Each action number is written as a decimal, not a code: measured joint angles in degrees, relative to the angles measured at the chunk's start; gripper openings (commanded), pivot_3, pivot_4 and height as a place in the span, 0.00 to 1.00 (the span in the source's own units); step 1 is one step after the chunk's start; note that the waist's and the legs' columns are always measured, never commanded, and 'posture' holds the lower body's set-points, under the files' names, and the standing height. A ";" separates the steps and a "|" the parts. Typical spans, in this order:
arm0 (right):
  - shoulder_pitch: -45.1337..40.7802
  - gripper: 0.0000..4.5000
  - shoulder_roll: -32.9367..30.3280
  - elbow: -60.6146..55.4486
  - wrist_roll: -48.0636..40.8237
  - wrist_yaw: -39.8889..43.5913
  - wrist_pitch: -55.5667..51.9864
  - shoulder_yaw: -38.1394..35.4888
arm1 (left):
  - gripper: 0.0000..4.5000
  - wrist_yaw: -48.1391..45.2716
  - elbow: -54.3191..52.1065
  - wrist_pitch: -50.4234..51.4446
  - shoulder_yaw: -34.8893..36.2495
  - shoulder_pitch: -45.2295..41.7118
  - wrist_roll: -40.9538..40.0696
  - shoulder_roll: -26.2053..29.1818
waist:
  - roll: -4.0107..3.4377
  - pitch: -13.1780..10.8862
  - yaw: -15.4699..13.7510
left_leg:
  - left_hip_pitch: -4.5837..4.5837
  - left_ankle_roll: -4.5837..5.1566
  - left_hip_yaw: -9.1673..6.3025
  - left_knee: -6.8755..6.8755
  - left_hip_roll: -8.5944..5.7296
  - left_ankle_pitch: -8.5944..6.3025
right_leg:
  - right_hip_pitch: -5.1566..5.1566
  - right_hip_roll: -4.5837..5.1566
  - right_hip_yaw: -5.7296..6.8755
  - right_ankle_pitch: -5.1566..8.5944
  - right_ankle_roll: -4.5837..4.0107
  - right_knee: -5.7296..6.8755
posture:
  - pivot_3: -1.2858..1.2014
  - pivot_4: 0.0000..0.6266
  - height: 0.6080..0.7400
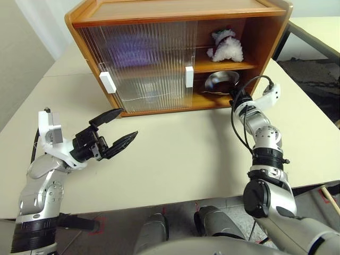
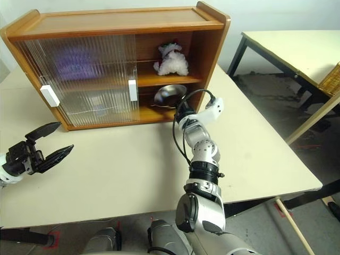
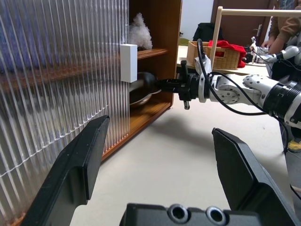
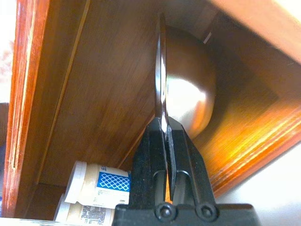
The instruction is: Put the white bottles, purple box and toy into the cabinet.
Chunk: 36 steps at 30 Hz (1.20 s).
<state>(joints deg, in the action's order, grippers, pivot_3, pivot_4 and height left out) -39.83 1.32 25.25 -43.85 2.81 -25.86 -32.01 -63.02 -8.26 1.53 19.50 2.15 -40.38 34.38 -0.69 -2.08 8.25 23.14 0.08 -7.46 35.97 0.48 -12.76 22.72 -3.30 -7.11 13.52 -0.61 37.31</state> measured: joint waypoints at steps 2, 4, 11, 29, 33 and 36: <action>0.00 0.00 0.18 0.21 0.00 0.13 0.27 0.67 | 1.00 -0.01 0.00 0.00 0.00 0.00 0.00 0.05 | 0.00 0.00 0.09 | 0.00 0.00 0.00 0.00 0.00 0.00 | 0.00 0.00 0.01 0.00 0.00 0.00 | 0.44 0.07 1.00; -0.02 0.00 0.63 0.39 -0.02 0.18 0.34 1.25 | 1.00 -0.01 0.00 0.00 0.00 0.00 0.00 0.09 | 0.00 0.00 0.28 | 0.00 0.00 0.00 0.00 0.01 0.00 | 0.00 0.00 0.01 -0.01 0.01 0.00 | 0.44 0.07 1.00; -0.73 0.24 0.13 2.80 1.66 0.41 0.83 3.64 | 1.00 0.01 0.00 0.00 0.00 0.11 0.00 0.07 | 0.01 0.01 0.62 | 0.00 0.00 0.00 0.00 0.01 0.00 | -0.01 0.00 0.02 -0.03 -0.02 0.00 | 0.45 0.07 1.00; 6.95 0.99 -10.22 -8.68 3.41 7.15 -8.05 9.76 | 1.00 0.02 0.01 -0.15 -0.12 0.43 0.03 -0.27 | 0.05 0.04 0.67 | 0.00 0.00 0.03 0.09 -0.01 0.00 | -0.10 0.00 0.02 -0.05 0.11 -0.01 | 0.44 0.07 1.00; 10.82 0.85 -15.70 -16.45 2.43 13.84 -15.44 14.00 | 1.00 0.00 0.02 -0.21 -0.12 0.40 0.04 -0.44 | 0.09 0.06 0.84 | -0.06 0.01 0.04 0.13 -0.03 0.01 | -0.18 -0.03 0.02 0.11 0.40 0.00 | 0.44 0.08 1.00; 13.42 0.62 -17.55 -22.60 0.12 19.60 -19.12 16.66 | 1.00 -0.01 0.04 -0.37 -0.12 0.43 0.04 -0.48 | 0.11 0.08 1.05 | -0.08 0.02 0.04 0.20 -0.04 0.04 | -0.22 -0.08 0.01 0.32 0.66 0.00 | 0.44 0.08 1.00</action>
<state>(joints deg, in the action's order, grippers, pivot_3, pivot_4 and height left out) -26.40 -16.23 2.65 -43.73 22.41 -44.98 -15.35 -63.04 -8.22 1.16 19.38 2.58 -40.35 33.91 -0.58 -2.00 9.31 23.07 0.10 -7.42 36.17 0.44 -12.72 22.50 -3.38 -7.09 13.84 0.05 37.31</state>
